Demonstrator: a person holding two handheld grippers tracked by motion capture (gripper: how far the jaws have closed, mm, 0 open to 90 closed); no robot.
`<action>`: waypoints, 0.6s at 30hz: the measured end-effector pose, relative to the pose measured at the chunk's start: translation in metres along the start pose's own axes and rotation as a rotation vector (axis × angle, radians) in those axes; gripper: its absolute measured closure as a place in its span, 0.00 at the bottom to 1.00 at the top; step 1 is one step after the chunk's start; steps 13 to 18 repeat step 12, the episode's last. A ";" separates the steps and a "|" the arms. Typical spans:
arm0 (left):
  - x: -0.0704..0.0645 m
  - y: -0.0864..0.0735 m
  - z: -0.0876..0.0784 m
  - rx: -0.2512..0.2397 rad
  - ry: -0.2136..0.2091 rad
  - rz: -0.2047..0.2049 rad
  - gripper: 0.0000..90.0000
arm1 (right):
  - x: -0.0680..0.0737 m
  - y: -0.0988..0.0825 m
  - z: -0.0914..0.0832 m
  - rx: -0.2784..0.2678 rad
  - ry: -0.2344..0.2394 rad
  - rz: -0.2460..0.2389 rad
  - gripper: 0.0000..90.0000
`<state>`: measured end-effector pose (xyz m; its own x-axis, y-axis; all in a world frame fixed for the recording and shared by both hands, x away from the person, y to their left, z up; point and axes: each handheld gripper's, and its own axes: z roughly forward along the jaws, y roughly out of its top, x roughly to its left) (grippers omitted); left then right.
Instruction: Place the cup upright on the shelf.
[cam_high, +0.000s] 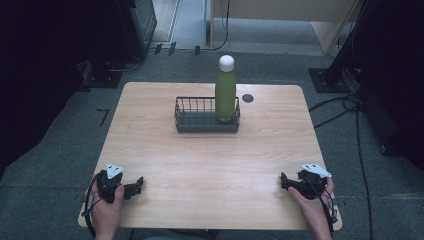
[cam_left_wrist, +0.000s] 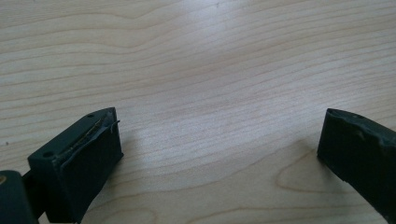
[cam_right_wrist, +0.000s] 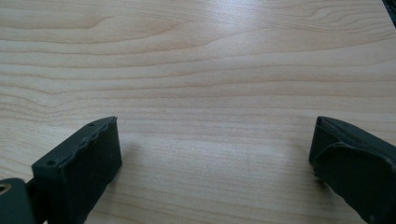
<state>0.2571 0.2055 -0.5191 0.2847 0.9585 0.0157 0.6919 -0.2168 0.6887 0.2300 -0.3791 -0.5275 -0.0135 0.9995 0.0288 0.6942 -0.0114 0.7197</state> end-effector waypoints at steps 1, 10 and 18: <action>0.000 0.000 0.000 0.000 0.000 0.000 0.00 | 0.000 0.000 0.000 -0.002 -0.001 -0.001 0.03; 0.000 0.000 0.000 0.000 0.000 0.000 0.00 | -0.008 -0.003 -0.005 -0.037 0.054 0.058 0.07; 0.000 0.000 0.000 0.000 0.000 0.000 0.00 | -0.007 -0.003 -0.005 -0.040 0.042 0.061 0.09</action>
